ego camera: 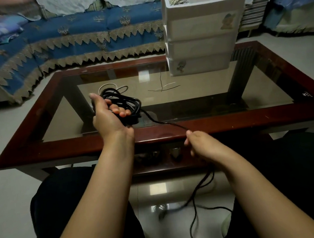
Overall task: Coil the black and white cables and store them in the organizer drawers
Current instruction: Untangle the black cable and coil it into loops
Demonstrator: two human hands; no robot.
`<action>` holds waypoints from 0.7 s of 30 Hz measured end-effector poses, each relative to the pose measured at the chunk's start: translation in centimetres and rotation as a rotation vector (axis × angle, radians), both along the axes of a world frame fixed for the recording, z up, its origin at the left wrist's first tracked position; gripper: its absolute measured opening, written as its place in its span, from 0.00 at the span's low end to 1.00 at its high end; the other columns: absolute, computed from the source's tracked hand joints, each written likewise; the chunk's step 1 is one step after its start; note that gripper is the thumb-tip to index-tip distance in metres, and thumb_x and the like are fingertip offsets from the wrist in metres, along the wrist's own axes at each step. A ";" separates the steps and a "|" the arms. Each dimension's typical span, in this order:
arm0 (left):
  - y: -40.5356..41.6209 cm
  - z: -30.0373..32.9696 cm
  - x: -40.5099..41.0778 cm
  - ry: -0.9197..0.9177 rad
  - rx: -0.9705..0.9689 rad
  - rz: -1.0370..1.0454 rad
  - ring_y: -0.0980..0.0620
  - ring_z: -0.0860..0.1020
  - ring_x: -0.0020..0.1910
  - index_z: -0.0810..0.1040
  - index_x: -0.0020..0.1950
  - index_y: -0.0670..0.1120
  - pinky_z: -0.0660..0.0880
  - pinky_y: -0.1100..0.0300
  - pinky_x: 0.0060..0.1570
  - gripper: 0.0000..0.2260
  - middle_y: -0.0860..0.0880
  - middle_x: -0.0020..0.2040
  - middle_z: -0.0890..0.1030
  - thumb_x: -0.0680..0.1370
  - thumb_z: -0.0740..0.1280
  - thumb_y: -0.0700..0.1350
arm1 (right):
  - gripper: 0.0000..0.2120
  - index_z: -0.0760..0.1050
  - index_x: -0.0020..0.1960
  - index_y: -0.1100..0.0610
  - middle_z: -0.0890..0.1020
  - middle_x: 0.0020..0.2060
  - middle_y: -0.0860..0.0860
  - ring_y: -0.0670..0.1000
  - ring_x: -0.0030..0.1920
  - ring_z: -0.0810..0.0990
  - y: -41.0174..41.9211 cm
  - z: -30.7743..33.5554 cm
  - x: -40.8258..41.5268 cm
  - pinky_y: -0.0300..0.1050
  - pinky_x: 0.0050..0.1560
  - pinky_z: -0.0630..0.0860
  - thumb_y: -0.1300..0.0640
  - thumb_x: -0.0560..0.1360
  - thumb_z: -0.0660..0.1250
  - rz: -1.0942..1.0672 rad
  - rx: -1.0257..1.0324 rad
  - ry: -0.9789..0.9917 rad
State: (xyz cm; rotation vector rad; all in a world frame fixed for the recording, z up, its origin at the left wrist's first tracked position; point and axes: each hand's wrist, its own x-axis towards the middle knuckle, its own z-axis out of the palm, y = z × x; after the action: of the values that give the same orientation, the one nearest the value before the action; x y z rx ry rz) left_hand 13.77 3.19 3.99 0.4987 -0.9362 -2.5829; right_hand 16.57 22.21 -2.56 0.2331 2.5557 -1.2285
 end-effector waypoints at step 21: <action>4.4 1.3 2.9 0.077 -0.425 -0.591 0.58 0.63 0.17 0.71 0.35 0.46 0.63 0.65 0.19 0.21 0.53 0.20 0.65 0.78 0.56 0.61 | 0.11 0.72 0.57 0.60 0.77 0.42 0.50 0.53 0.42 0.78 -1.8 -0.7 -3.3 0.44 0.38 0.69 0.54 0.82 0.55 -0.222 -0.037 0.807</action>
State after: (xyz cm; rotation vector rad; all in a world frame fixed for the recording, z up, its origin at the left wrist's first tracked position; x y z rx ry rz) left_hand 16.63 7.57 5.33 -0.0048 -1.7613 -2.7257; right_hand 13.24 20.41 -3.22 -0.0004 3.2345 -1.7197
